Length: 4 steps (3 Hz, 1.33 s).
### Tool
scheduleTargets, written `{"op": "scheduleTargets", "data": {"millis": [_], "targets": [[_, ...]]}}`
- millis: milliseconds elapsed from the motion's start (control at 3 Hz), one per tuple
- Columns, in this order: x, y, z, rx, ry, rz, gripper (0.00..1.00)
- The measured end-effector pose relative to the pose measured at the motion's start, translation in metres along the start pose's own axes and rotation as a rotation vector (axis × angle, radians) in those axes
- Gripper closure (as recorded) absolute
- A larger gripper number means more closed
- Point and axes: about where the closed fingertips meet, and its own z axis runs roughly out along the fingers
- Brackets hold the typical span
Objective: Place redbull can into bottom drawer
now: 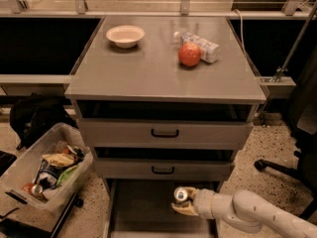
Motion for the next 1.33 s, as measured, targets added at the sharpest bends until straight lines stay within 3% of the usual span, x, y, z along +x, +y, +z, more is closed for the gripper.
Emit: {"op": "scheduleTargets", "data": {"millis": [333,667,1333], "targets": [[0.045,-0.019,0.007,0.058,0.006,0.055,1.00],[0.070,-0.031,0.011,0.094,0.011,0.086,1.00],[0.094,-0.038,0.010,0.150,0.022,0.082,1.00]]}}
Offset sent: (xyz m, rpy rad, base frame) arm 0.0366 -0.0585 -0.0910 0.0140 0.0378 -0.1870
